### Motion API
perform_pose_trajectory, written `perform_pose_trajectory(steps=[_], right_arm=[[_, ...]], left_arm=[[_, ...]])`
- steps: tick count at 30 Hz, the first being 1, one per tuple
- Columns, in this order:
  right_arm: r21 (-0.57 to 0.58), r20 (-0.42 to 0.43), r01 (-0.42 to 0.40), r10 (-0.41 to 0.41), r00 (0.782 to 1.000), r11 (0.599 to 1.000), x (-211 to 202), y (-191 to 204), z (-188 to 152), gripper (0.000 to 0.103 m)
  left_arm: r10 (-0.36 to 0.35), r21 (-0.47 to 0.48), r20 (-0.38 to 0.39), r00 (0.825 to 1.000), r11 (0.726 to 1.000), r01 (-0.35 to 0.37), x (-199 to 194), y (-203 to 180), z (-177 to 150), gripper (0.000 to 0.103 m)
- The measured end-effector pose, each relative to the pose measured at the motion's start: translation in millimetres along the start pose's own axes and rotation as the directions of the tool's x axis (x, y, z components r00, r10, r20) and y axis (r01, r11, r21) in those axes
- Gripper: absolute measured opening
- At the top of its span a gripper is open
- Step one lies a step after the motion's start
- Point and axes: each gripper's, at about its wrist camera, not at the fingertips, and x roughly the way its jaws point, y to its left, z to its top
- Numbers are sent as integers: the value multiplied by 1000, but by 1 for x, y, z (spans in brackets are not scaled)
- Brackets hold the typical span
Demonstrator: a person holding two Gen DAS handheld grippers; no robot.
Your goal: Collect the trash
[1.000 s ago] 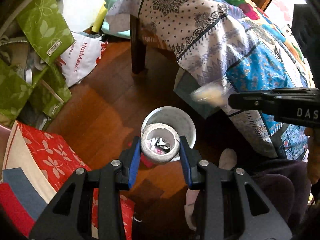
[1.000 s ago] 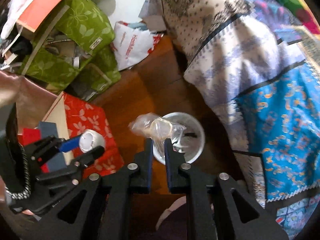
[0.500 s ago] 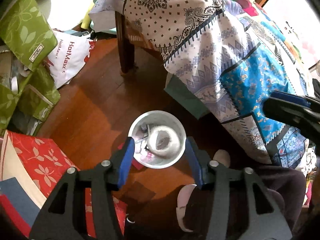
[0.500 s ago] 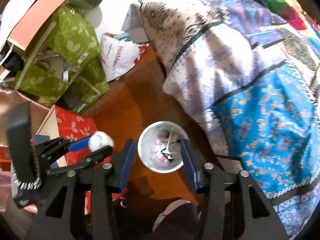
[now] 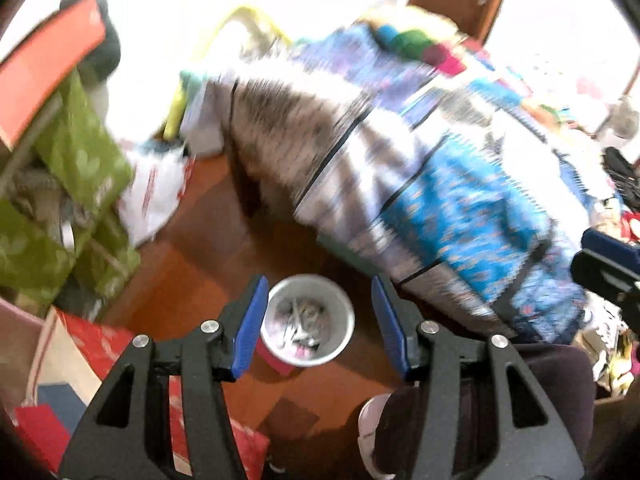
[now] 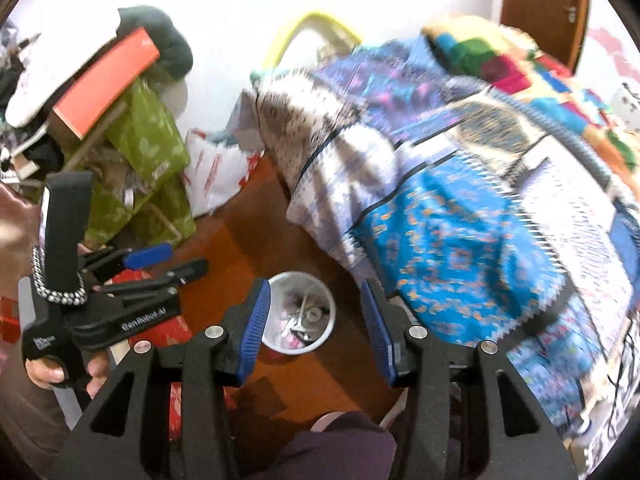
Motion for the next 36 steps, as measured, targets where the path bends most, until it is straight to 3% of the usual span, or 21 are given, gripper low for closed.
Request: perform_pose_trajectory(steps=[3, 6, 9, 13, 17, 21, 23, 25, 27, 30, 32, 34, 36], right_arm=[[32, 106, 48, -51, 993, 998, -47, 1, -13, 43], [72, 229, 117, -131, 965, 991, -97, 4, -28, 43], [114, 331, 193, -220, 918, 975, -139, 11, -43, 43], [185, 440, 273, -328, 836, 944, -188, 19, -68, 44], [266, 497, 287, -386, 777, 920, -218, 28, -93, 44], [328, 508, 307, -440, 741, 894, -232, 33, -115, 47], [349, 510, 303, -451, 732, 887, -236, 35, -125, 57], [360, 507, 308, -461, 728, 881, -239, 38, -135, 58], [366, 500, 321, -476, 724, 873, -241, 41, -142, 62], [381, 503, 328, -491, 711, 865, -247, 43, -152, 81], [401, 516, 333, -511, 687, 853, -253, 45, -160, 97], [421, 532, 347, -538, 654, 838, -258, 47, -162, 103], [424, 539, 362, -553, 636, 830, -261, 51, -165, 103]], left_arm=[[-59, 48, 108, 992, 997, 54, -51, -17, 4, 53], [-127, 105, 213, 969, 989, 107, -102, -35, 2, 53], [-180, 162, 309, 934, 978, 135, -147, -52, -4, 53], [-238, 248, 423, 875, 959, 140, -201, -75, -29, 53], [-288, 287, 462, 839, 944, 166, -231, -85, -56, 53], [-309, 307, 474, 825, 936, 173, -247, -87, -79, 53], [-318, 319, 469, 824, 931, 177, -251, -87, -89, 59], [-312, 331, 470, 826, 929, 162, -253, -88, -99, 73], [-303, 338, 476, 825, 930, 146, -254, -91, -107, 78], [-305, 350, 471, 828, 926, 142, -256, -92, -116, 88], [-298, 356, 478, 826, 926, 128, -259, -94, -122, 91], [-296, 359, 482, 825, 925, 122, -259, -94, -122, 92], [-295, 356, 484, 824, 927, 123, -259, -93, -123, 93]])
